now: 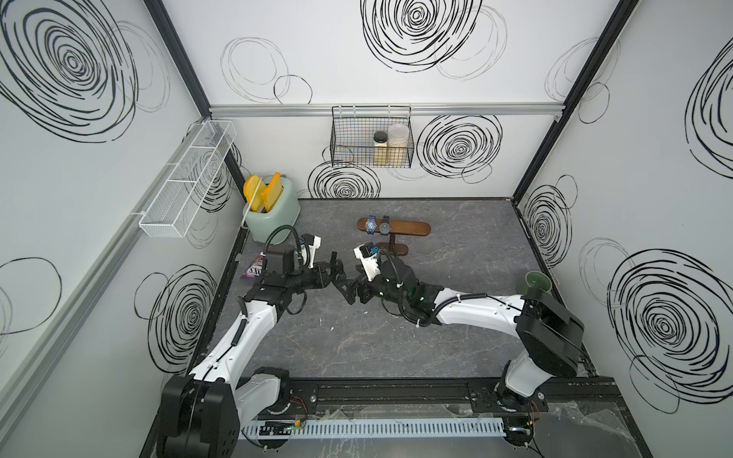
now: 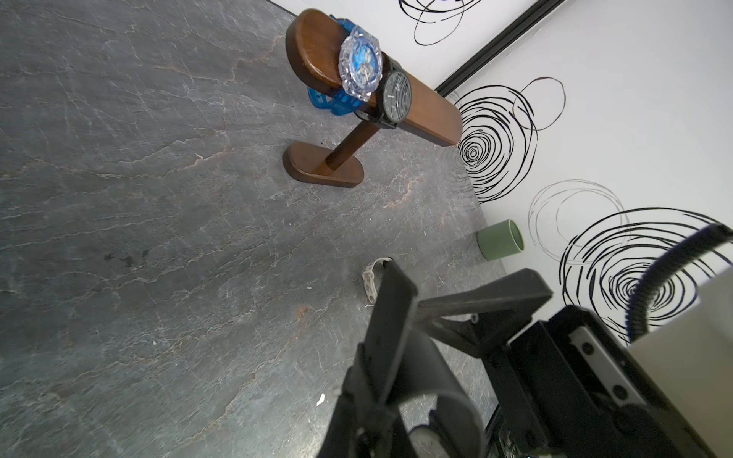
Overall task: Place watch on stand
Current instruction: Pick up the watch at the center of the board.
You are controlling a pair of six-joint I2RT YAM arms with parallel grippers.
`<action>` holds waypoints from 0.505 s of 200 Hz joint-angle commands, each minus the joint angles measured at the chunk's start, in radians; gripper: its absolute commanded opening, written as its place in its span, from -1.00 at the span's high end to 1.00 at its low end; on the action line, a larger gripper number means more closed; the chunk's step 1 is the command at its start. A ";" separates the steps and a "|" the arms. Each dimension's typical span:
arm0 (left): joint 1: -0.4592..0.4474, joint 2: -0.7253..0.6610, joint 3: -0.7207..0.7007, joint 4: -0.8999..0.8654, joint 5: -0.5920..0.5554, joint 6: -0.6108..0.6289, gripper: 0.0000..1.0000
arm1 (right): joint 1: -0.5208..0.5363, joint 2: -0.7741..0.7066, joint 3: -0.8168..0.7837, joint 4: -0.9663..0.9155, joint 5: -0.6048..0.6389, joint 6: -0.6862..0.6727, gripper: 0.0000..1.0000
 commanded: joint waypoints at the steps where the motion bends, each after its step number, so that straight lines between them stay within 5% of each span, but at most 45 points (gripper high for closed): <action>1: -0.005 0.000 -0.005 0.040 0.015 -0.004 1.00 | 0.005 0.019 0.034 0.051 -0.025 0.042 -0.97; 53: -0.006 0.001 -0.004 0.040 0.015 -0.005 1.00 | 0.005 0.051 0.059 0.062 -0.044 0.052 -0.90; 101: -0.008 0.004 -0.002 0.038 0.015 -0.004 1.00 | 0.007 0.077 0.088 0.053 -0.083 0.064 -0.55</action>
